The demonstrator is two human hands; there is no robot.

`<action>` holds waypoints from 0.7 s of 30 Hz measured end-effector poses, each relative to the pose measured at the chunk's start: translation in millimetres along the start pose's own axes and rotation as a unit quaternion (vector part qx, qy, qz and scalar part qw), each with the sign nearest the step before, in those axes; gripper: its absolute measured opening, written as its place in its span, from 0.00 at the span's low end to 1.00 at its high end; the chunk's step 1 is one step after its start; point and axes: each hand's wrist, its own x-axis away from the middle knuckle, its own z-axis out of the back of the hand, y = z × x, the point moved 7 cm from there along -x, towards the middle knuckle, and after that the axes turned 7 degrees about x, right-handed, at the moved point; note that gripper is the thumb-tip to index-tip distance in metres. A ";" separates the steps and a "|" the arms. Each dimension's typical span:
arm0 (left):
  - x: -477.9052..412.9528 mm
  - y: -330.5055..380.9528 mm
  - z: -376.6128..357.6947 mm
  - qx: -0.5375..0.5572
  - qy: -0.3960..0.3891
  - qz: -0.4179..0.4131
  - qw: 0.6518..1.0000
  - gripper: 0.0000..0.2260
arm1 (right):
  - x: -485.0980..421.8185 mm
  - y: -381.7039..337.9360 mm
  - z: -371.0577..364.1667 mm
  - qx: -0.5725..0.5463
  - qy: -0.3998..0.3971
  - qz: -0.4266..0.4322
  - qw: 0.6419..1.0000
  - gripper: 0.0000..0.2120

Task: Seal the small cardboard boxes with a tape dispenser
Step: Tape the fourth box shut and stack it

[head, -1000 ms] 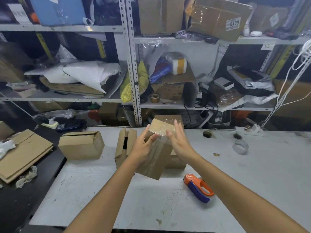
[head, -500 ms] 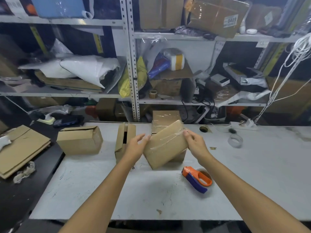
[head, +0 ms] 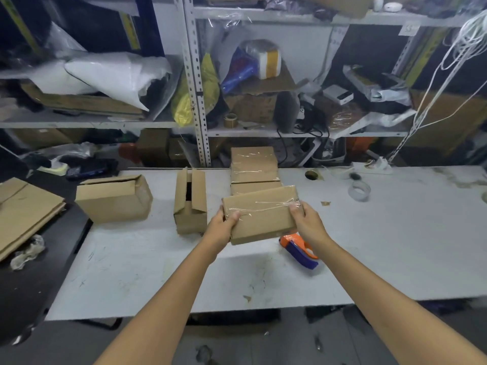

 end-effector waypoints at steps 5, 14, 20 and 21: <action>18.5 -6.1 9.8 0.003 0.036 0.025 0.999 0.16 | -1.3 -4.9 -6.1 0.035 -0.064 0.040 0.997 0.35; 28.0 -23.2 17.0 -0.052 0.002 0.024 0.998 0.17 | 1.3 4.3 -42.4 0.115 -0.263 0.080 0.955 0.16; 17.1 -35.3 32.9 -0.083 0.102 0.005 0.991 0.32 | 6.1 36.2 -55.3 0.057 -0.177 0.034 0.982 0.09; 17.1 -36.6 33.5 -0.082 0.128 0.005 0.988 0.31 | 4.9 42.9 -55.2 0.039 -0.146 0.018 0.988 0.08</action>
